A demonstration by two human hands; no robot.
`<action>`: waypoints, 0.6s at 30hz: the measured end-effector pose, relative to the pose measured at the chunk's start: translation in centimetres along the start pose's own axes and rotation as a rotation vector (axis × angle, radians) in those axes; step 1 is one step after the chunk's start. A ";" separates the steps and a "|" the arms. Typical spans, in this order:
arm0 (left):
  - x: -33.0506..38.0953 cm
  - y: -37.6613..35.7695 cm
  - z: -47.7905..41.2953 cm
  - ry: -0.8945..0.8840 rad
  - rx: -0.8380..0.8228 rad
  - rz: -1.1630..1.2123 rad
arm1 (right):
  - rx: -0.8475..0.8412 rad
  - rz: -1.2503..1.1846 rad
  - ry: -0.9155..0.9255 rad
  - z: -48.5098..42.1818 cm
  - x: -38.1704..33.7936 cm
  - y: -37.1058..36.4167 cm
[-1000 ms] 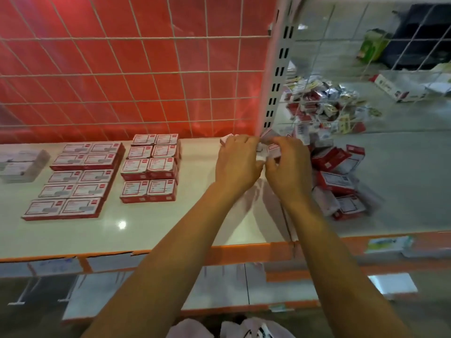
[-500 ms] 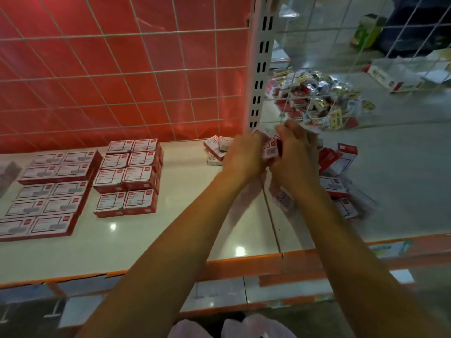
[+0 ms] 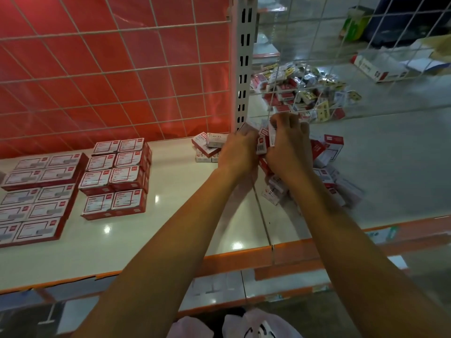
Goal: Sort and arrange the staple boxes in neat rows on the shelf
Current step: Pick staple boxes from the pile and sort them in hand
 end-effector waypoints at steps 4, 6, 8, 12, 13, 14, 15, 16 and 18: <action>0.0 0.4 0.7 -0.029 0.011 -0.040 | 0.000 0.006 -0.021 0.4 0.4 0.3; 0.1 0.4 1.3 -0.031 0.000 -0.031 | -0.011 0.003 -0.009 0.7 0.3 0.4; 0.3 0.6 1.8 -0.036 -0.016 -0.018 | -0.002 -0.013 -0.004 1.0 0.1 0.7; 0.0 0.8 2.5 -0.014 -0.063 0.015 | 0.073 -0.119 0.008 1.6 -0.4 2.0; -0.2 0.9 2.7 -0.008 -0.073 0.038 | 0.101 -0.157 0.011 1.8 -0.4 2.4; -0.4 1.1 3.0 -0.006 -0.077 0.064 | 0.126 -0.198 0.003 2.0 -0.2 2.7; -0.6 1.3 3.2 -0.006 -0.075 0.092 | 0.139 -0.242 -0.016 2.2 0.0 2.8; -0.9 1.5 3.4 -0.009 -0.071 0.117 | 0.144 -0.288 -0.043 2.4 0.3 2.7; -1.4 1.9 3.7 -0.010 -0.071 0.160 | 0.158 -0.387 -0.094 2.7 0.6 2.5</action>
Point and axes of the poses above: each hand's wrist, its own z-axis away from the middle knuckle, its own y-axis out of the back of the hand, x = y × z, the point moved 8 cm from there along -z, towards the middle knuckle, and after that the axes turned 10 degrees about y, right-handed, at the moved point
